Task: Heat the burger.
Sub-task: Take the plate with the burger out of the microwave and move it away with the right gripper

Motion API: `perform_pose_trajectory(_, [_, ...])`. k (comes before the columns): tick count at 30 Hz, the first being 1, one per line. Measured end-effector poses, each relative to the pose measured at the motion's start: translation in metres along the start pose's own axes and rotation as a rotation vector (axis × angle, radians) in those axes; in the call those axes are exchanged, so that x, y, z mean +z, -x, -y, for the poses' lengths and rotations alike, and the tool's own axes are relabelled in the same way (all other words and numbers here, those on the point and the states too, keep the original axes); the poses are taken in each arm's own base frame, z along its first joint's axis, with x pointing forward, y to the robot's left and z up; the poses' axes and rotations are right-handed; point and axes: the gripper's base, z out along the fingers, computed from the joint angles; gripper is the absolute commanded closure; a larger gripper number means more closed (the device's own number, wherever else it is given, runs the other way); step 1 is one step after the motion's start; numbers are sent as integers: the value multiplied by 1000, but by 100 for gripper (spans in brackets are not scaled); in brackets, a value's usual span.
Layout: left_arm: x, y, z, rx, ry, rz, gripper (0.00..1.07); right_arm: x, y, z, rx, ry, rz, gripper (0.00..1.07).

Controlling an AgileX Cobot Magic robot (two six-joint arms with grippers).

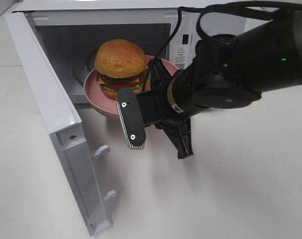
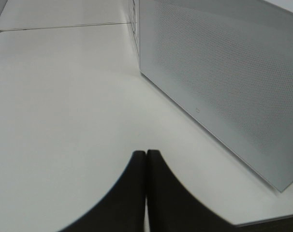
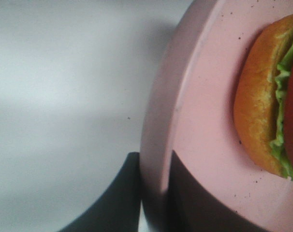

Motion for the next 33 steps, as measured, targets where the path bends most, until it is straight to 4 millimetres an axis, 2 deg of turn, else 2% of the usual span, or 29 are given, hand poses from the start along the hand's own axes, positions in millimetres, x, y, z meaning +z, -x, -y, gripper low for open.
perform_pose_trajectory(13, [0,0,0,0,0,0,106,-37,-19,-36,-51,30,-32,107])
perform_pose_trajectory(15, [0,0,0,0,0,0,106,-50,-25,-47,-50,31,-36,107])
perform_pose_trajectory(18, [0,0,0,0,0,0,106,-54,-26,-49,-47,27,-36,107])
perform_pose_trajectory(20, [0,0,0,0,0,0,106,-65,-34,-61,-39,39,-59,107])
perform_pose_trajectory(24, [0,0,0,0,0,0,106,-72,-38,-67,-37,37,-67,107])
perform_pose_trajectory(27, [0,0,0,0,0,0,106,-83,-44,-76,8,36,-84,107])
perform_pose_trajectory(30, [0,0,0,0,0,0,106,-85,-45,-78,25,36,-87,107])
perform_pose_trajectory(33, [0,0,0,0,0,0,106,-92,-51,-87,127,38,-107,107])
